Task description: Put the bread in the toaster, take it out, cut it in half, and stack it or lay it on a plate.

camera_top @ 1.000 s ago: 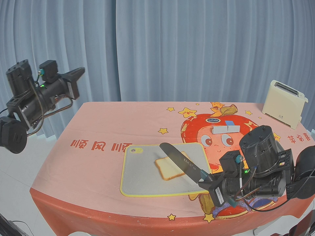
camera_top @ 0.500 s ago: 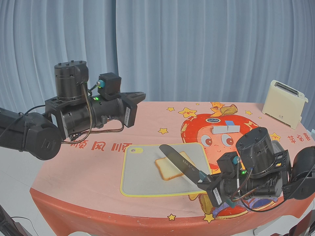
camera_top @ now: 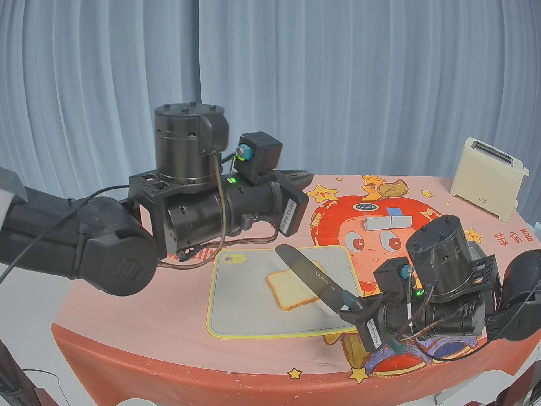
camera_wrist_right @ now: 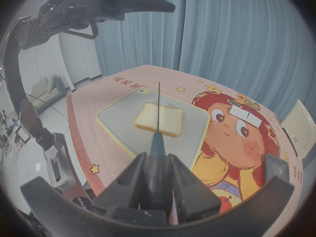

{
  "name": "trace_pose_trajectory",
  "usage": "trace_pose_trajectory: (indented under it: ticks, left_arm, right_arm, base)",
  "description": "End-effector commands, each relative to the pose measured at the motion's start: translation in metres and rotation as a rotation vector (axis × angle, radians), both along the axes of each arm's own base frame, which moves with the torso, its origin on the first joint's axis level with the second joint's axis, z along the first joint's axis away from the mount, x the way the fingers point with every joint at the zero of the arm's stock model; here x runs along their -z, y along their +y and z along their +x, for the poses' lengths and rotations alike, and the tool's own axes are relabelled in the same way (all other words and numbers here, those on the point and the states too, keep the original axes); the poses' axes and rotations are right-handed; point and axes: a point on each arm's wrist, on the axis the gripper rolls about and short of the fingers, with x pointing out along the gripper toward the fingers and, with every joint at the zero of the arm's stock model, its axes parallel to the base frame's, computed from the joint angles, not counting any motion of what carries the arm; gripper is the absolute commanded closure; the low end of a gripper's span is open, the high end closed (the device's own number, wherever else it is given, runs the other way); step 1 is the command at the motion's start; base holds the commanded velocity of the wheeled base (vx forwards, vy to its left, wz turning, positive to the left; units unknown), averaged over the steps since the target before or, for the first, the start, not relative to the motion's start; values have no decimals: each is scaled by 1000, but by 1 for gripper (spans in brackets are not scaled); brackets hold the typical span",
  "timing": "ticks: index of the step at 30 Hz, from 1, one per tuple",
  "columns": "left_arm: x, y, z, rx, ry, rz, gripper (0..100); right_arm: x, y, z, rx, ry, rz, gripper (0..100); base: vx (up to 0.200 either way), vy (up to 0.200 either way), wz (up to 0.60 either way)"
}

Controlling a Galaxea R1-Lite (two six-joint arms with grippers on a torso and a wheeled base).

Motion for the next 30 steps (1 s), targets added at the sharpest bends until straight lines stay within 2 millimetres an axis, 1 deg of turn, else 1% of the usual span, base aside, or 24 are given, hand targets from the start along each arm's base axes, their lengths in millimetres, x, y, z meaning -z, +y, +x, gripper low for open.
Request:
trace_pose_trajectory:
  ticks: [1, 5, 7, 12, 14, 18, 30]
  left_arm:
    - [18, -13, 5, 6, 34, 28, 100]
    - [28, -15, 8, -19, 55, 51, 100]
    - [35, -16, 11, -62, 64, 66, 100]
    - [40, -17, 13, -108, 79, 74, 100]
    - [50, -16, 13, -121, 123, 74, 100]
    - [59, -14, 11, -128, 147, 87, 100]
    - [60, -14, 11, -129, 150, 91, 100]
  right_arm:
    - [1, 0, 0, 2, 3, -2, 100]
    - [4, 1, 1, 0, 9, -9, 100]
    - [4, 1, 1, 0, 9, -9, 100]
    - [5, 1, 1, 0, 12, -13, 100]
    - [4, 1, 1, 0, 11, -11, 100]
    - [4, 2, 2, 1, 10, -12, 100]
    - [1, 4, 0, 17, -21, -21, 100]
  base:
    - [0, 0, 0]
    - [0, 0, 0]
    - [0, 0, 0]
    - [0, 0, 0]
    - [0, 0, 0]
    - [0, 0, 0]
    - [0, 0, 0]
